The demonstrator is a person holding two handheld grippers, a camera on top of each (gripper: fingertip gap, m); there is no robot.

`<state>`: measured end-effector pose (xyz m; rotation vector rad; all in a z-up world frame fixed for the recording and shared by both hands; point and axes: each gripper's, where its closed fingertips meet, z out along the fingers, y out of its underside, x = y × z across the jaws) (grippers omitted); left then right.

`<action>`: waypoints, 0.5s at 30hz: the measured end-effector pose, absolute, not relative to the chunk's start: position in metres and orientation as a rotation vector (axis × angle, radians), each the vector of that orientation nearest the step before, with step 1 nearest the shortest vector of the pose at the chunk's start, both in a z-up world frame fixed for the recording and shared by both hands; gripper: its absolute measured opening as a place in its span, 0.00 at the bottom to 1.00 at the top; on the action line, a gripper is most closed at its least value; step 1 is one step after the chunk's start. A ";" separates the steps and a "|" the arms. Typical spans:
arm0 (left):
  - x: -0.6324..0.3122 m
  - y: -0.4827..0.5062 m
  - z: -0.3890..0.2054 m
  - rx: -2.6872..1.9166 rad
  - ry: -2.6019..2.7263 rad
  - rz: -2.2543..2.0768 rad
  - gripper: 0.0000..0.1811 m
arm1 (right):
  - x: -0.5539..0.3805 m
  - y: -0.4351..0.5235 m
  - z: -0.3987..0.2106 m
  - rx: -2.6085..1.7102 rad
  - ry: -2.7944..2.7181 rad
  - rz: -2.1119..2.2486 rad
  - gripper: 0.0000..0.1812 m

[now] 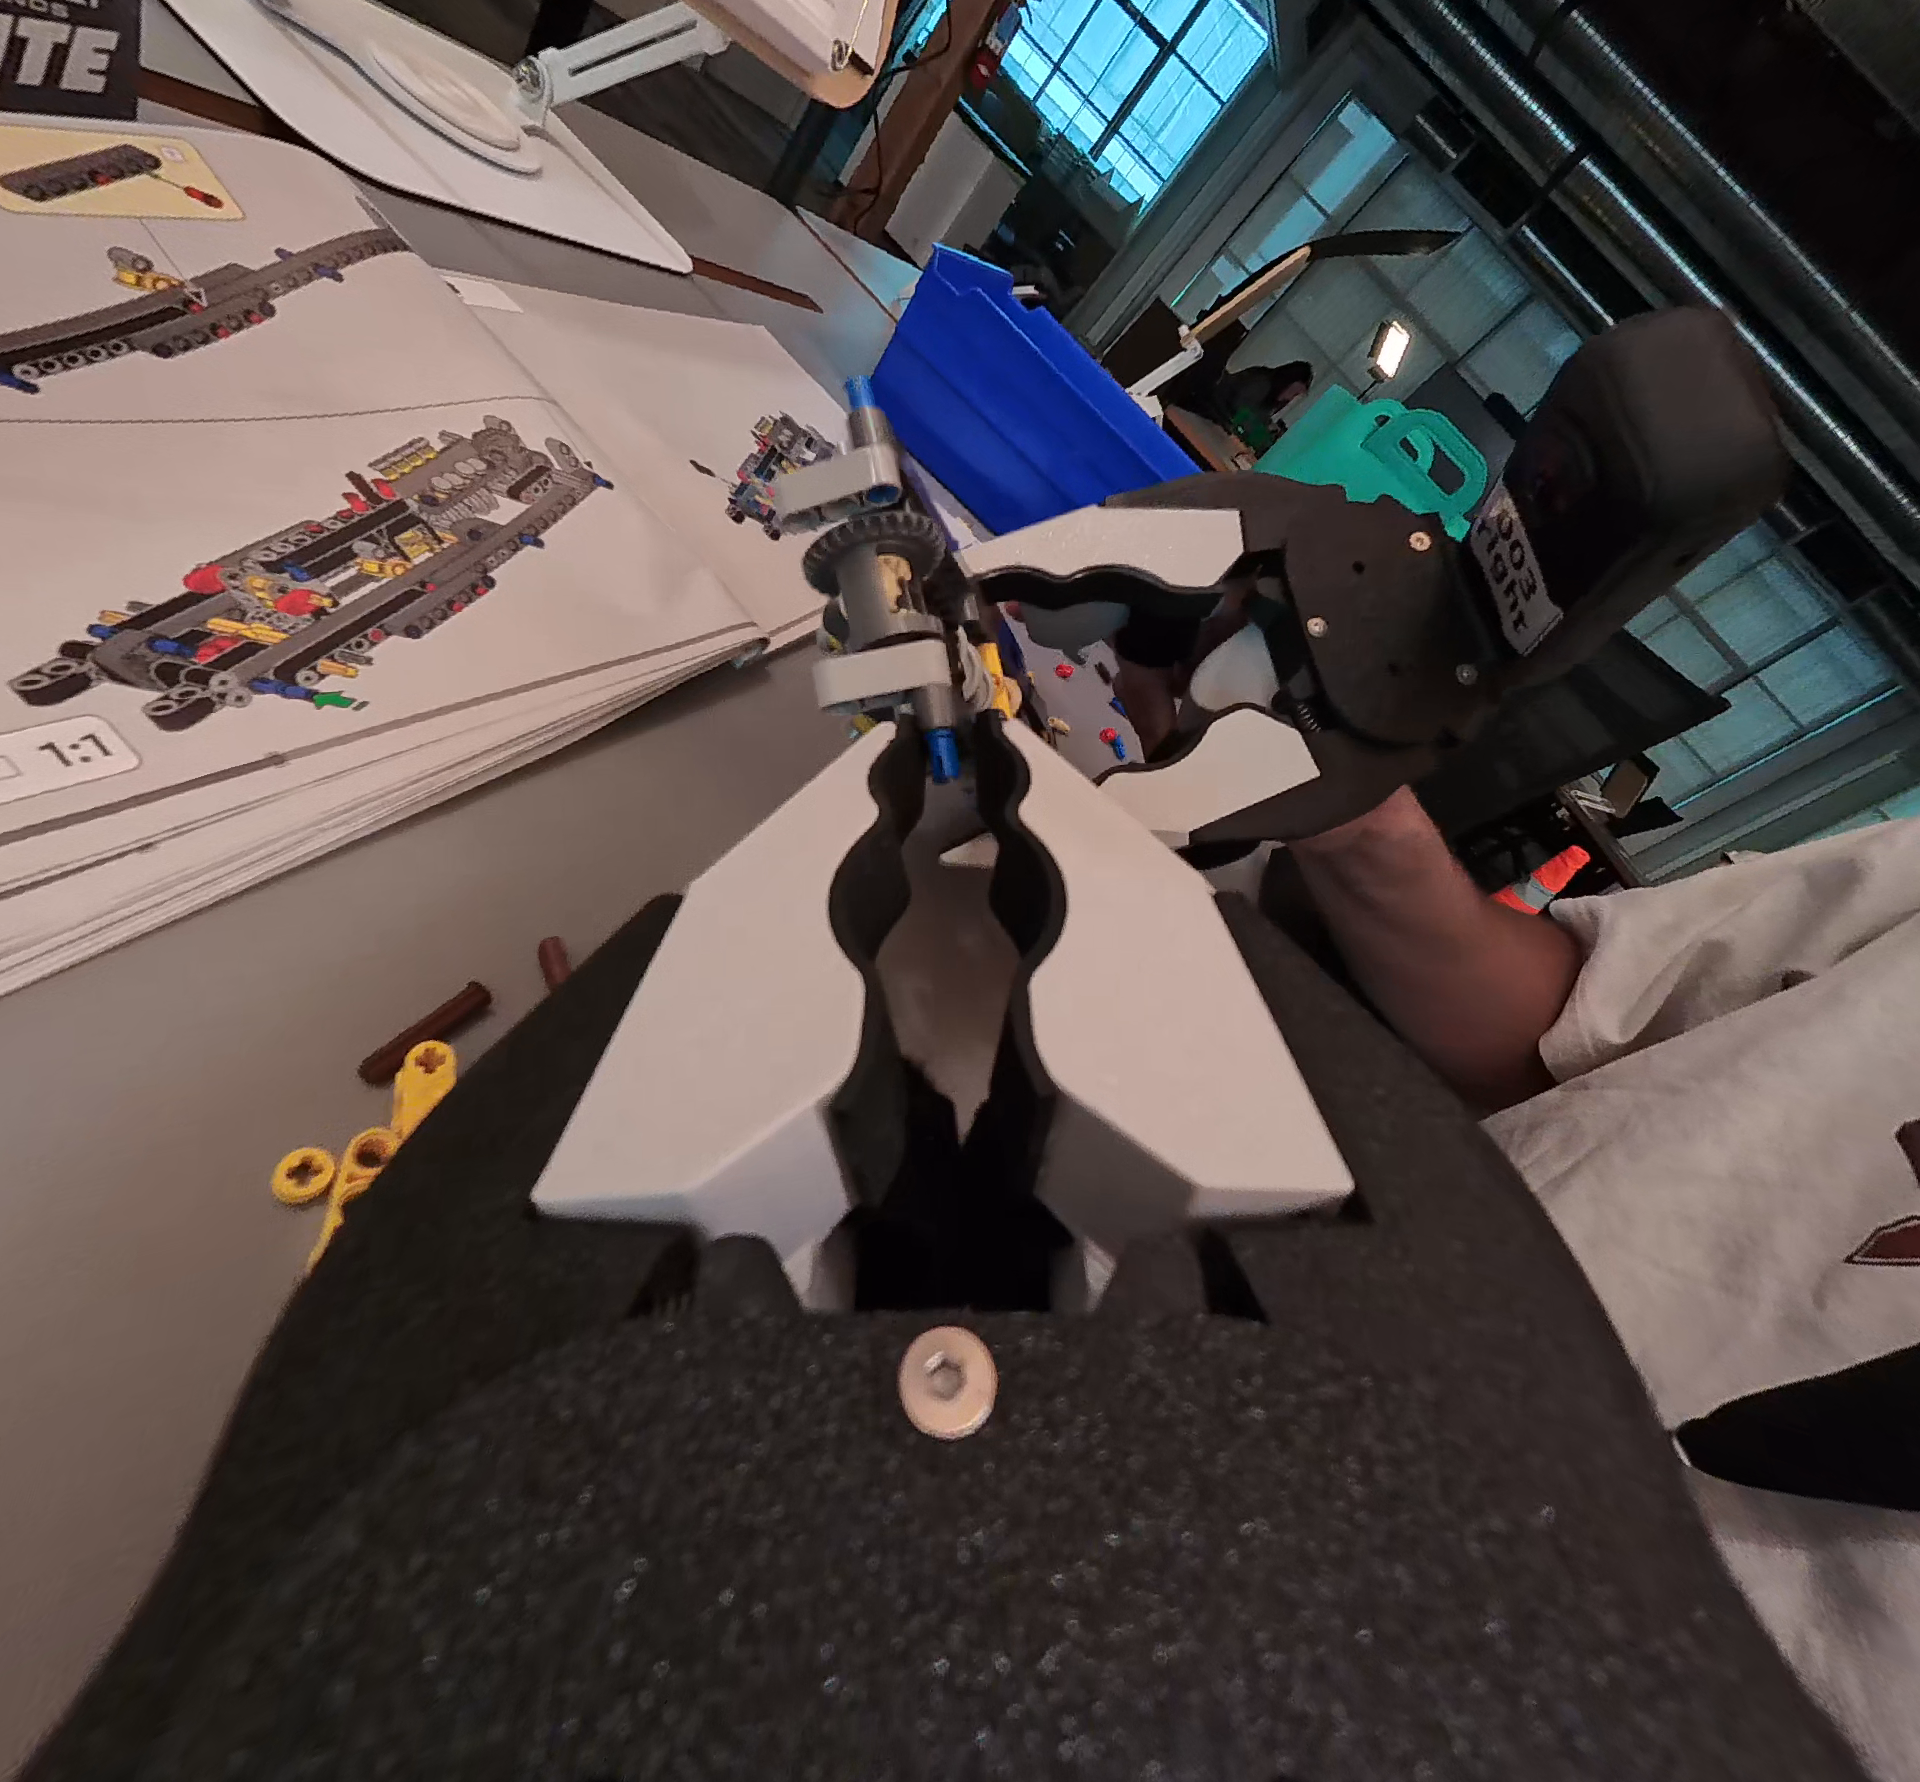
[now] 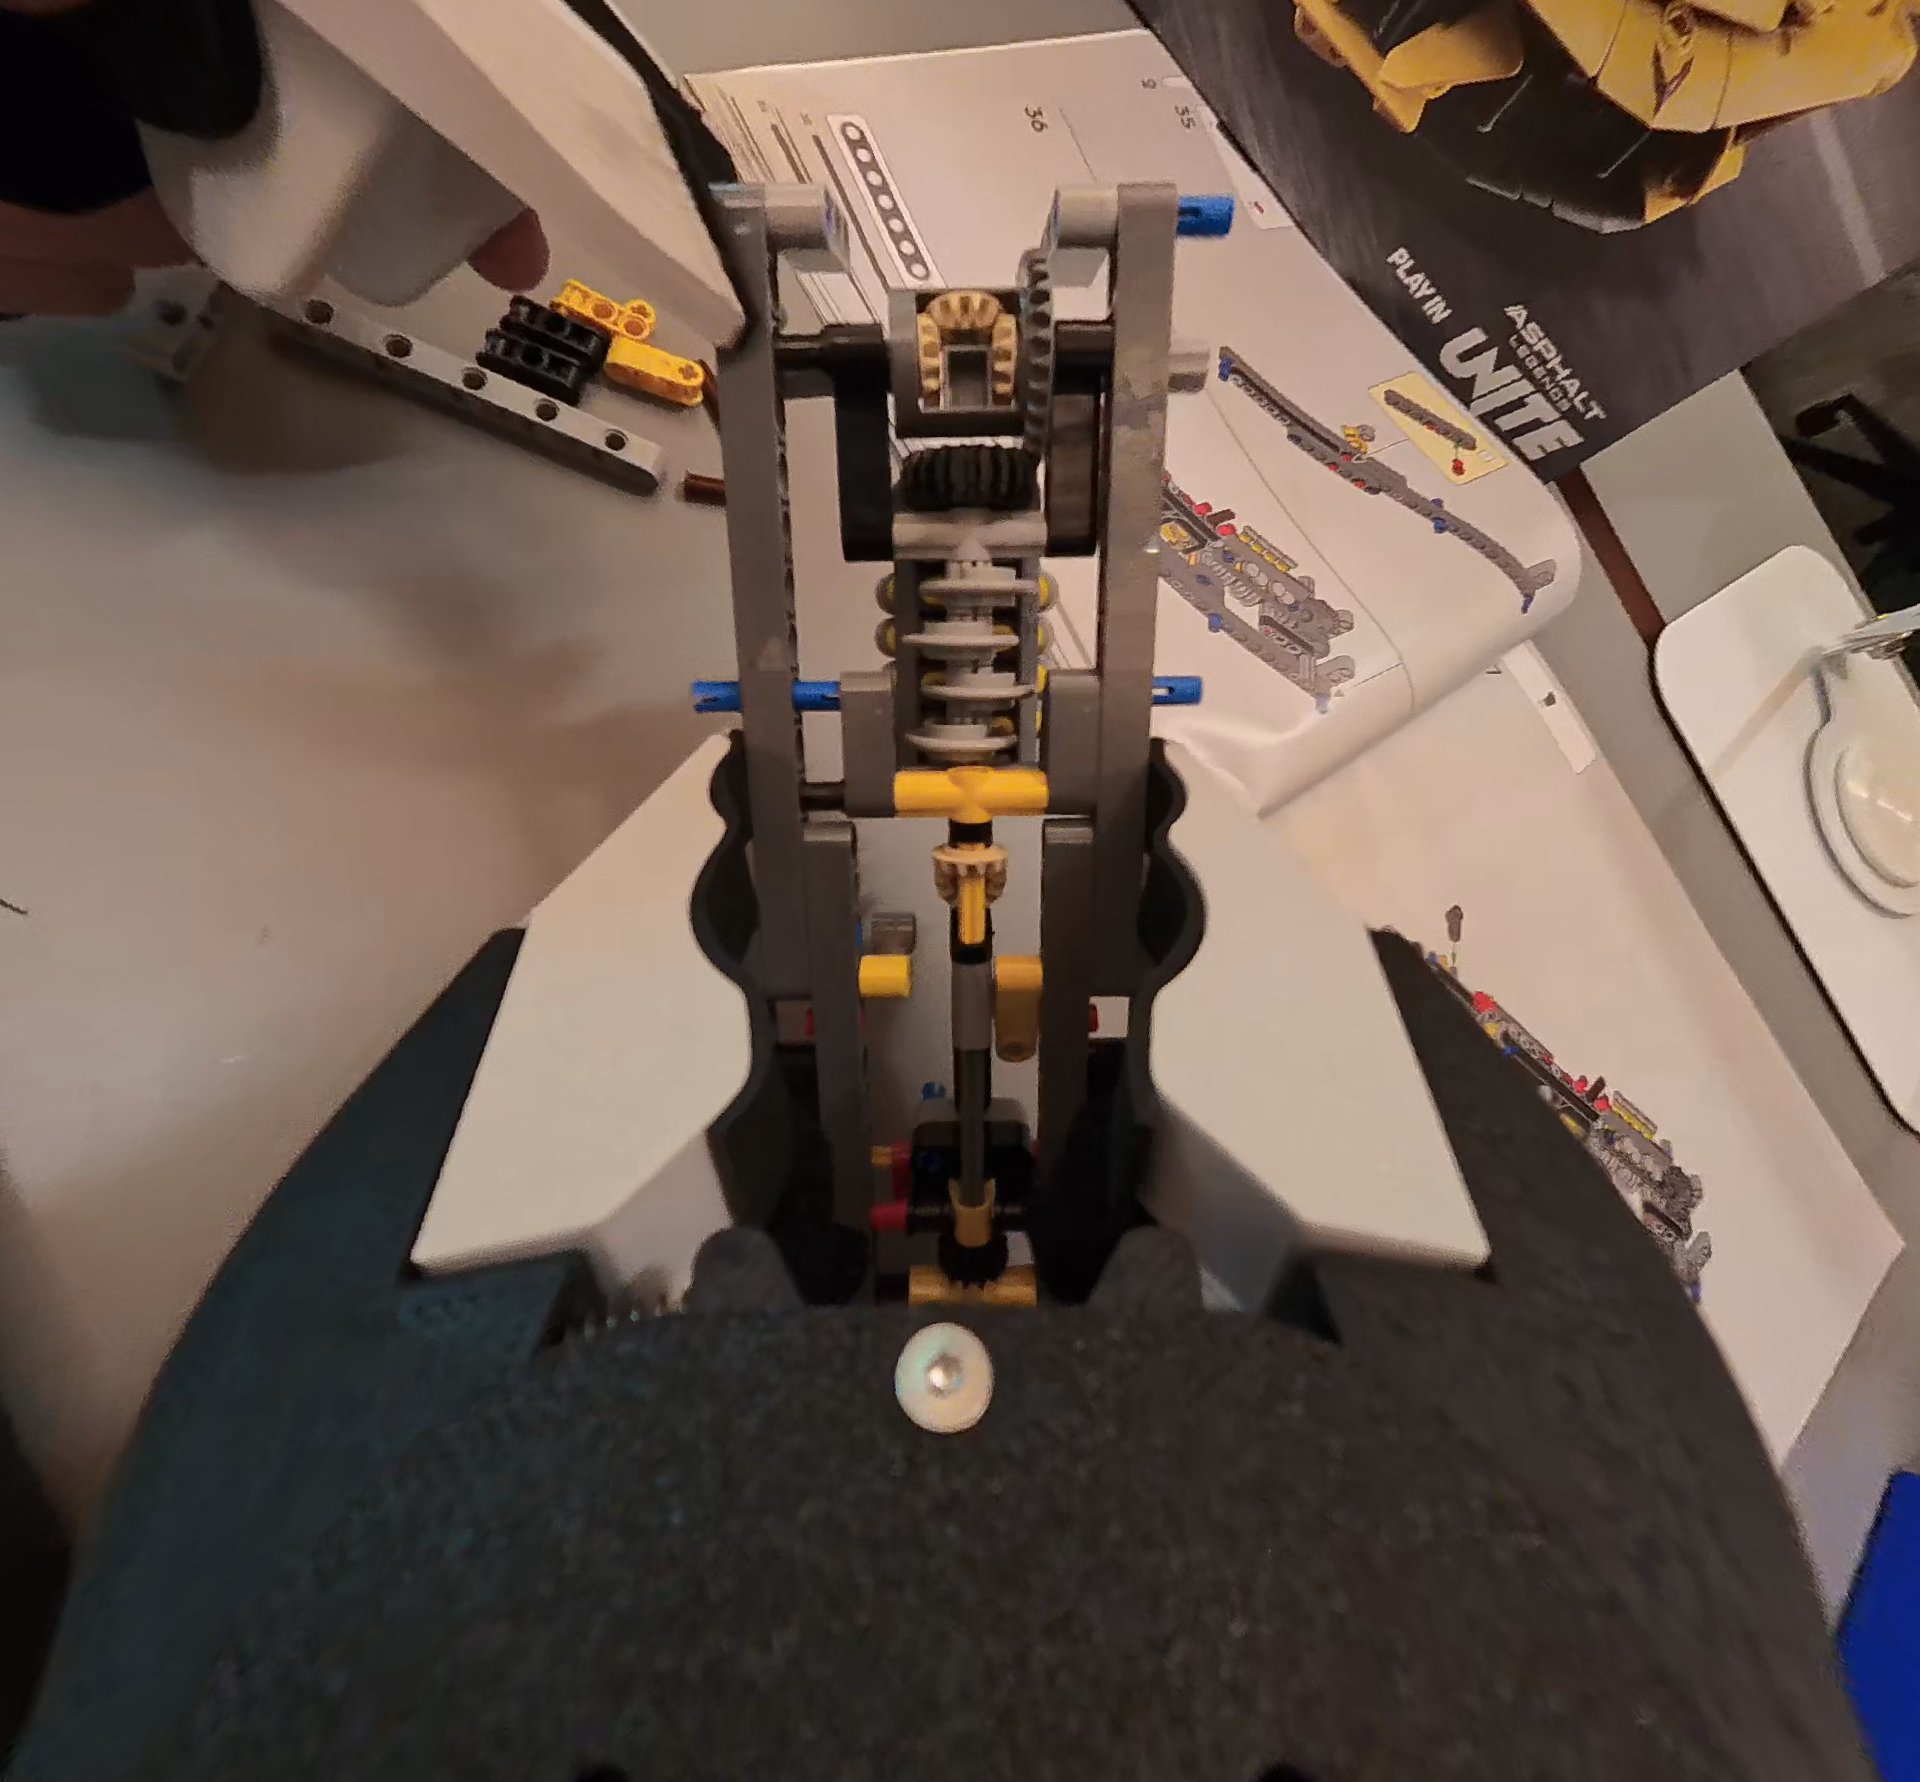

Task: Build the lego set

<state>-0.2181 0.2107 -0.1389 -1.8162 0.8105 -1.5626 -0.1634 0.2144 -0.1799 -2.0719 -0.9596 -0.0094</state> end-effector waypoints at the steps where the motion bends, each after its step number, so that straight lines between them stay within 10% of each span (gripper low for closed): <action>1: -0.217 0.210 -0.139 -1.810 0.815 -1.561 0.05 | -0.163 0.214 -0.180 -2.077 -0.960 -0.001 0.41; 7: -0.232 0.203 -0.150 -1.807 1.125 -1.247 0.09 | -0.164 0.206 -0.189 -2.081 -1.083 0.018 0.41; 11: -0.248 0.204 -0.136 -1.498 1.452 -0.721 0.50 | -0.171 0.197 -0.191 -2.017 -1.253 0.019 0.41; 15: -0.235 0.187 -0.152 -1.362 1.731 -0.636 0.60 | -0.189 0.180 -0.189 -1.923 -1.404 0.092 0.41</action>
